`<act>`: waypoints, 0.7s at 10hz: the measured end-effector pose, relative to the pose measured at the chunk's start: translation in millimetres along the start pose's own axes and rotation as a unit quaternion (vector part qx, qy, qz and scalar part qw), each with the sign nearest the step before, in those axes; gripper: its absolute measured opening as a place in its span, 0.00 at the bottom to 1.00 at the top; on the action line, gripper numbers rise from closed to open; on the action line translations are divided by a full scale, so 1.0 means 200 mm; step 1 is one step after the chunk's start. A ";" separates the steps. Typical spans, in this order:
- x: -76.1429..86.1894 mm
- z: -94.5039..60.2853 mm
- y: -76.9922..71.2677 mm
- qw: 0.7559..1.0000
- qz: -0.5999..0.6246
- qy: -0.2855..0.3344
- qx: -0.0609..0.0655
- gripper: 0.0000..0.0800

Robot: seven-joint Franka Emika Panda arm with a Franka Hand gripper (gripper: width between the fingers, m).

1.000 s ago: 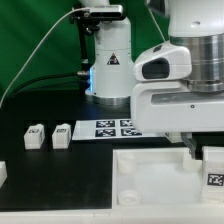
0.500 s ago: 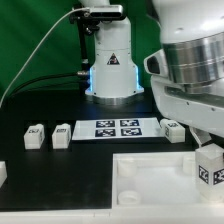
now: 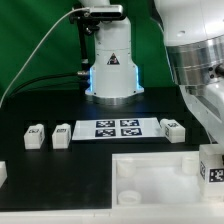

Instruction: Assemble one leg

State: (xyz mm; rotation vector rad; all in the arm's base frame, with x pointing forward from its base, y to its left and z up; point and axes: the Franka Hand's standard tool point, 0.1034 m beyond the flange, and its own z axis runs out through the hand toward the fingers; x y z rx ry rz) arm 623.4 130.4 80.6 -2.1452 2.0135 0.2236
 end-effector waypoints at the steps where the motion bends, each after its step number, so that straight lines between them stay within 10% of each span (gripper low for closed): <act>1: 0.00 0.00 0.00 0.999 -0.037 0.002 -0.003 0.59; 2: -0.01 0.00 0.02 0.996 -0.092 0.005 -0.013 0.77; 7: 0.02 -0.01 0.02 0.910 -0.414 0.019 -0.025 0.81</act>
Offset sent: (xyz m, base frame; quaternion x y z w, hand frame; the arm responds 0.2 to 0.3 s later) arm -0.0028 -0.0080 0.0143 -0.0388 0.0895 -0.4158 0.9042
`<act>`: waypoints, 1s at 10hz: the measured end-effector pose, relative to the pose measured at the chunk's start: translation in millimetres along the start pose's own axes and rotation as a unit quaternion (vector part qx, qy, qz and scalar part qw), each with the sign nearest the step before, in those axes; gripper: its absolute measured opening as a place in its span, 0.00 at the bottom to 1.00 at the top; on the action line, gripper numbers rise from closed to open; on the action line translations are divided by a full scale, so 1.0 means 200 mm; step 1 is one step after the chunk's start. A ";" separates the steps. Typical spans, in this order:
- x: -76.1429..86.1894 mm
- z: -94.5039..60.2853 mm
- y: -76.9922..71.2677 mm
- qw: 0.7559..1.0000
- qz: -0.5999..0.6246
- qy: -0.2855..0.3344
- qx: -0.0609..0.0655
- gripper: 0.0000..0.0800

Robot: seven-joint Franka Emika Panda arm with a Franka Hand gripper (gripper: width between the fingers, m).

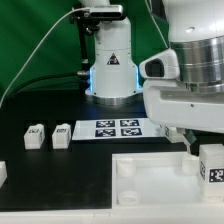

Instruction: Assemble one leg

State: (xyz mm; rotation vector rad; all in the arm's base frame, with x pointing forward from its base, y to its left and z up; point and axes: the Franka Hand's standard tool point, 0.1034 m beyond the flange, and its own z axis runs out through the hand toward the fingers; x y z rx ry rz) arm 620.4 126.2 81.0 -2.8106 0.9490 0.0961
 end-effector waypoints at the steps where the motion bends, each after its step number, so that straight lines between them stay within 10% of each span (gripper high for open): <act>1: 0.02 0.01 0.02 0.994 -0.104 0.009 -0.018 0.81; 4: 0.08 0.01 0.01 0.940 -0.336 0.038 -0.055 0.81; 10: 0.08 0.01 0.02 0.988 -0.138 0.045 -0.043 0.37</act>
Offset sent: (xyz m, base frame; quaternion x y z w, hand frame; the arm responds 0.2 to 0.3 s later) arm 0.0124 0.0050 -0.0010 -0.0821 0.0721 -0.3499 0.9304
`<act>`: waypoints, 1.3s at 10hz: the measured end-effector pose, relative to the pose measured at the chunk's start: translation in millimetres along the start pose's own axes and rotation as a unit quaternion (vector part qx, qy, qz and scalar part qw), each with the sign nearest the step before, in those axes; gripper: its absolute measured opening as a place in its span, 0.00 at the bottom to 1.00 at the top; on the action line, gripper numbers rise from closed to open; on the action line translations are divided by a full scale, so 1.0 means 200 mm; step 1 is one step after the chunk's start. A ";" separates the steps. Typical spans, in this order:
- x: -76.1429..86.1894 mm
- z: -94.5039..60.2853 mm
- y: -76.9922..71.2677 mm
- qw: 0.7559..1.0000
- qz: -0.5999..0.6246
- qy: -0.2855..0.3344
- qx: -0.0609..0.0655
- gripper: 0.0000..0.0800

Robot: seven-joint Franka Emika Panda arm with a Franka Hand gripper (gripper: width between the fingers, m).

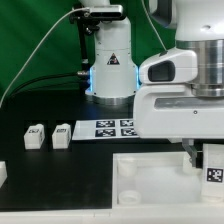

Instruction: Assemble one leg

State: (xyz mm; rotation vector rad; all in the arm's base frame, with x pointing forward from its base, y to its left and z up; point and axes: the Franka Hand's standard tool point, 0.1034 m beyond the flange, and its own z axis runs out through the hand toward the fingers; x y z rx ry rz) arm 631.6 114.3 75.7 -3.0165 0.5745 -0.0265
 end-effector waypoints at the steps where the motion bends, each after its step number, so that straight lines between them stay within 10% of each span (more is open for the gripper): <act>1: 0.00 0.00 0.00 0.999 0.048 -0.001 0.002 0.37; 3: 0.01 0.00 0.02 0.978 0.208 -0.003 0.003 0.37; 8: -0.02 0.01 0.02 0.812 0.581 -0.040 0.026 0.37; 11: -0.02 0.02 0.02 0.829 0.557 -0.039 0.026 0.65; 13: -0.03 0.01 -0.02 0.897 0.440 -0.027 0.031 0.78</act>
Offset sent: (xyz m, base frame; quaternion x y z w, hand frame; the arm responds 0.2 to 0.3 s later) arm 0.0092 0.0078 0.0021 0.0208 0.0195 0.4899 0.8713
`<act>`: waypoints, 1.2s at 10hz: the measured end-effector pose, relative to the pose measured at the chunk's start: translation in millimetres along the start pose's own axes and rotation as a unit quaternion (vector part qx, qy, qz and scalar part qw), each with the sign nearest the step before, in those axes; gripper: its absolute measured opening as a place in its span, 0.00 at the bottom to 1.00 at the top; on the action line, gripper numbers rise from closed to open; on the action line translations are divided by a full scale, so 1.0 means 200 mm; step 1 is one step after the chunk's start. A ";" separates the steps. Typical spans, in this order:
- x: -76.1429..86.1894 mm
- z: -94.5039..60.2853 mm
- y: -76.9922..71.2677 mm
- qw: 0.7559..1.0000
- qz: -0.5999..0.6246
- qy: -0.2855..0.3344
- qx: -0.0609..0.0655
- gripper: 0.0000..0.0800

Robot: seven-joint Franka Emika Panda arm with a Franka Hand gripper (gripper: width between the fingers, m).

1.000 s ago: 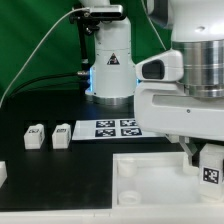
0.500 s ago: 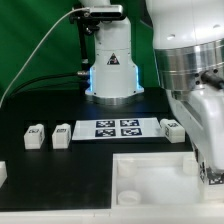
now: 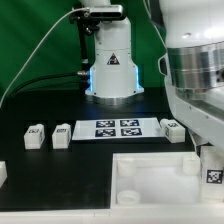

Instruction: Assemble one leg

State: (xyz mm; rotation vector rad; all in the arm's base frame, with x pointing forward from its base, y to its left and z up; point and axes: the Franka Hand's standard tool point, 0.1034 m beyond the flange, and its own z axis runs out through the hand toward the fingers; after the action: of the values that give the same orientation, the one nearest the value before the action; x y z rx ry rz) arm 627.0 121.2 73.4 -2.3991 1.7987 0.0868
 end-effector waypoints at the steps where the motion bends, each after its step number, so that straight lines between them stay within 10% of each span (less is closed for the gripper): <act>1: -0.01 -0.01 -0.01 0.996 -0.087 0.005 -0.001 0.80; 5: 0.00 0.00 0.00 0.957 -0.290 0.006 -0.005 0.81; 8: 0.04 -0.02 -0.01 0.858 -0.513 0.010 -0.030 0.81; 12: 0.04 -0.01 -0.01 0.891 -0.454 0.011 -0.026 0.48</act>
Offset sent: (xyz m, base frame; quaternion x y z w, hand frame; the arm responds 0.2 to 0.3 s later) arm 0.0000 0.0000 0.0000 0.0000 0.0000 -0.1790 0.9838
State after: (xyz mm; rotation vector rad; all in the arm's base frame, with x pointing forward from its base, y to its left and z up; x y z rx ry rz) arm 631.0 114.2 75.0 -2.9997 0.5199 0.0018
